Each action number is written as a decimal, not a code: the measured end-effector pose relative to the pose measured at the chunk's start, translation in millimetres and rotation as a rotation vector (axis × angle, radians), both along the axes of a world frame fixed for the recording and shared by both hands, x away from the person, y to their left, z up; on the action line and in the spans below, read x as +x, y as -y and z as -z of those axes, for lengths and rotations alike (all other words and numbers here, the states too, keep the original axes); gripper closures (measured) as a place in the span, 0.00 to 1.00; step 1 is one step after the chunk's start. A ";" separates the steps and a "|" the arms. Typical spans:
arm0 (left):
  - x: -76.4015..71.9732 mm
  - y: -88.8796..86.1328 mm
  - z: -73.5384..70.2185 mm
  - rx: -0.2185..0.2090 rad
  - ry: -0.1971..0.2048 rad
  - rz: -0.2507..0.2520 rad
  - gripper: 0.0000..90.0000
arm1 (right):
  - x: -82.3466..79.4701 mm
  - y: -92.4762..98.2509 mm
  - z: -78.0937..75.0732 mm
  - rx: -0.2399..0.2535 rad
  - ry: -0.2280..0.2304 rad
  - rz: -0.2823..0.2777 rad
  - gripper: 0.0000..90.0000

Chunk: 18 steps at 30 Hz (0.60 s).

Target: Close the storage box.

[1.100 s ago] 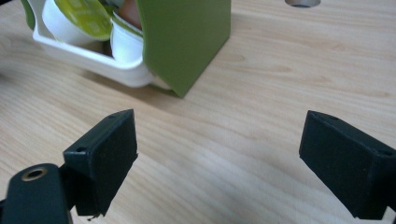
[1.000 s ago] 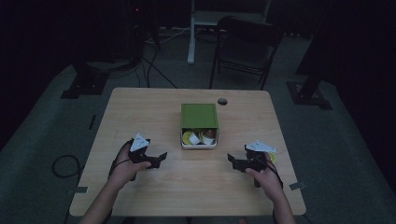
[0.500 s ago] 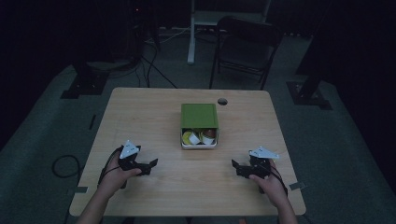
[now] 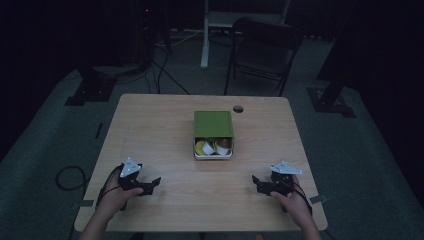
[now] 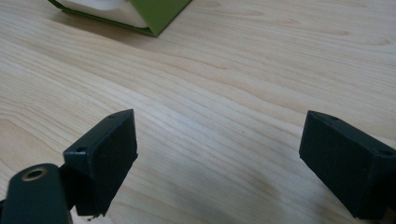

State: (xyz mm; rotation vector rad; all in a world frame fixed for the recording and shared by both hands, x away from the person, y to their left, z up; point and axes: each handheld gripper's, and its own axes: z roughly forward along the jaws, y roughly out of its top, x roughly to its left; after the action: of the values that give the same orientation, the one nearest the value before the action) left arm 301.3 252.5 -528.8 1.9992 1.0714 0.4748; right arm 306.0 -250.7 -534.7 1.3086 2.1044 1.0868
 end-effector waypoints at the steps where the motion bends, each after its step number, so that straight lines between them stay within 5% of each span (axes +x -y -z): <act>1: -0.8 -0.7 0.7 -0.002 0.001 -0.006 0.06 | -0.8 0.6 0.6 0.001 0.000 0.004 0.12; 18: -15.6 -22.0 8.8 0.020 -0.037 -0.122 0.06 | -8.9 7.1 13.3 -0.032 -0.036 0.037 0.12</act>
State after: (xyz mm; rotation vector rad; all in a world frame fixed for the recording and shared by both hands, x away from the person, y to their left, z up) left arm 285.7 274.5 -537.6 1.9738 1.2213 0.5161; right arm 297.1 -257.8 -548.0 1.3561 2.1059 1.0171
